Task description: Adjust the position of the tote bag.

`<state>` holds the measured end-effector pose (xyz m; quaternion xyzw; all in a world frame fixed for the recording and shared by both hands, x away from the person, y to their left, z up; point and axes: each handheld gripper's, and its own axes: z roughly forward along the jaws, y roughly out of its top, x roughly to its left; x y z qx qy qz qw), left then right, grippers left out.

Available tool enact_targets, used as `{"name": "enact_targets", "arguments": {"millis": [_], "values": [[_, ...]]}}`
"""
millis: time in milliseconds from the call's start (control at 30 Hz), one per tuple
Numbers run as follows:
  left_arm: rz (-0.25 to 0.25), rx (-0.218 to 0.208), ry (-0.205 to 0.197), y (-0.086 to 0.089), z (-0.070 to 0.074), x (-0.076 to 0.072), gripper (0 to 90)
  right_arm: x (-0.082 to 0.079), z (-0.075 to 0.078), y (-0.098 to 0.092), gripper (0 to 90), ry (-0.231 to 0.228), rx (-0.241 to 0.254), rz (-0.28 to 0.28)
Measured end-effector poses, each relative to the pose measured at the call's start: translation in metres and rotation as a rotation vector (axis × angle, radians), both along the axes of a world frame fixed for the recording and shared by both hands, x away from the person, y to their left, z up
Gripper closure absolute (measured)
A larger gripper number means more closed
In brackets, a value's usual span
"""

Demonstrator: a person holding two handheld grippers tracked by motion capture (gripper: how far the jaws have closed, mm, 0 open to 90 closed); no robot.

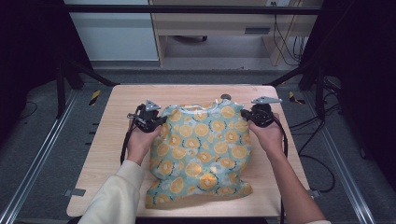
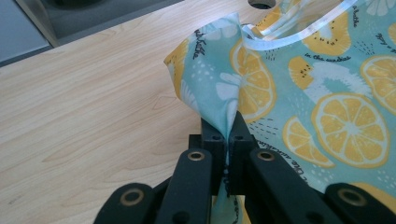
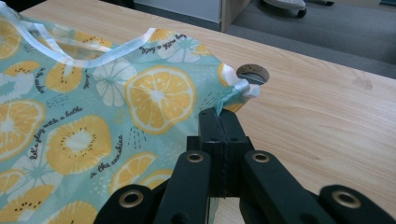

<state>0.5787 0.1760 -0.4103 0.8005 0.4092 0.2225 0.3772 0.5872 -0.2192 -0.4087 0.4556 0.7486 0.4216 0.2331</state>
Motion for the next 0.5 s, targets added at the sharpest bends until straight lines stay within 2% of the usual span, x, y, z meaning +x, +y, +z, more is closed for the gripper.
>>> {"name": "enact_targets", "arguments": {"millis": [300, 500], "values": [[-0.002, 0.004, -0.011, 0.0004, 0.0077, 0.0016, 89.1, -0.0006, 0.0076, 0.0028, 90.0, -0.016, 0.004, 0.008], [0.0, -0.011, -0.013, 0.0007, 0.01, 0.0028, 89.1, -0.0013, 0.0102, 0.0022, 90.0, -0.019, 0.01, 0.008]]}}
